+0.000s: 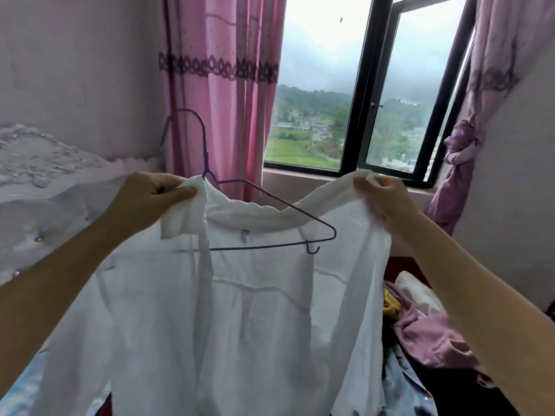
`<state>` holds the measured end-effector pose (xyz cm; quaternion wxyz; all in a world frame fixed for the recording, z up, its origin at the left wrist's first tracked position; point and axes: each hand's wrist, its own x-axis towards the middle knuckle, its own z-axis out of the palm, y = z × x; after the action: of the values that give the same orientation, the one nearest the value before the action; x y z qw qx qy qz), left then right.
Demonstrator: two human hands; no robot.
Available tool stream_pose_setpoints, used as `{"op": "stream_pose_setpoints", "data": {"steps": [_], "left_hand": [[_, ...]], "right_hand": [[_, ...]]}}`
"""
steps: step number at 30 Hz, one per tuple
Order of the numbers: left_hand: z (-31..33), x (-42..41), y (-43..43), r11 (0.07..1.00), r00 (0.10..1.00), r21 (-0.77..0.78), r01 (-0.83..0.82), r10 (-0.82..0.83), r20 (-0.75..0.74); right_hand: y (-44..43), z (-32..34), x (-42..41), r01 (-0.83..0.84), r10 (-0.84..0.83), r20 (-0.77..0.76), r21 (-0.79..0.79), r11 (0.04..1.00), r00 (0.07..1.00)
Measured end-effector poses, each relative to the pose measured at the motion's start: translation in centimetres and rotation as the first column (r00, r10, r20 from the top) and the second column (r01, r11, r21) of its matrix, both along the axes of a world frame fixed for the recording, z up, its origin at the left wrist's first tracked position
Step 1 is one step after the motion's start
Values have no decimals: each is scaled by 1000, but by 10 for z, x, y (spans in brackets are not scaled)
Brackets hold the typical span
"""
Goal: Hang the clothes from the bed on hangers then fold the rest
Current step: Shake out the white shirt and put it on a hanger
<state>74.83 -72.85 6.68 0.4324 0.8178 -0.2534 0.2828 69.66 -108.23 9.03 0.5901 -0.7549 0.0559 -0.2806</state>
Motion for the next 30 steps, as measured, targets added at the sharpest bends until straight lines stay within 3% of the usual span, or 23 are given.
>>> {"op": "stream_pose_setpoints", "data": {"steps": [2, 6, 8, 10, 13, 17, 20, 22, 24, 26, 28, 30], "left_hand": [[2, 1, -8, 997, 998, 70, -26, 21, 61], [1, 4, -29, 939, 942, 249, -239, 163, 293], [3, 6, -40, 932, 930, 219, -288, 218, 296], [7, 11, -47, 943, 931, 148, -299, 253, 265], [22, 16, -49, 979, 954, -28, -203, 204, 218], [38, 13, -40, 965, 973, -251, -72, 124, 196], [48, 13, -28, 934, 976, -357, -28, 104, 194], [55, 12, -19, 921, 972, -390, -11, 102, 212], [61, 10, -11, 917, 970, -400, 6, 91, 224], [68, 6, -6, 927, 966, -374, 14, 84, 246], [73, 0, -6, 944, 960, -329, 15, 78, 268], [77, -3, -7, 956, 959, -292, 15, 70, 276]], "right_hand": [[6, 16, -1, 41, -41, 39, -21, 999, 998], [31, 41, -10, 17, -17, 99, -6, 1000, 995], [54, 48, -19, -44, 48, 107, -34, 998, 993], [76, 50, -31, -222, 232, 88, -112, 969, 969], [98, 45, -43, -439, 444, -55, -298, 848, 895], [90, 46, -46, -354, 361, -104, -567, 744, 927], [74, 49, -49, -384, 376, -190, -739, 554, 907], [65, 54, -52, -300, 397, -17, -684, 665, 918], [51, 65, -48, 19, 260, 346, -632, 775, 902], [40, 79, -39, 246, 122, 447, -677, 693, 886], [40, 89, -29, 175, 92, 277, -795, 581, 956], [52, 92, -23, 7, 162, 114, -836, 548, 980]]}}
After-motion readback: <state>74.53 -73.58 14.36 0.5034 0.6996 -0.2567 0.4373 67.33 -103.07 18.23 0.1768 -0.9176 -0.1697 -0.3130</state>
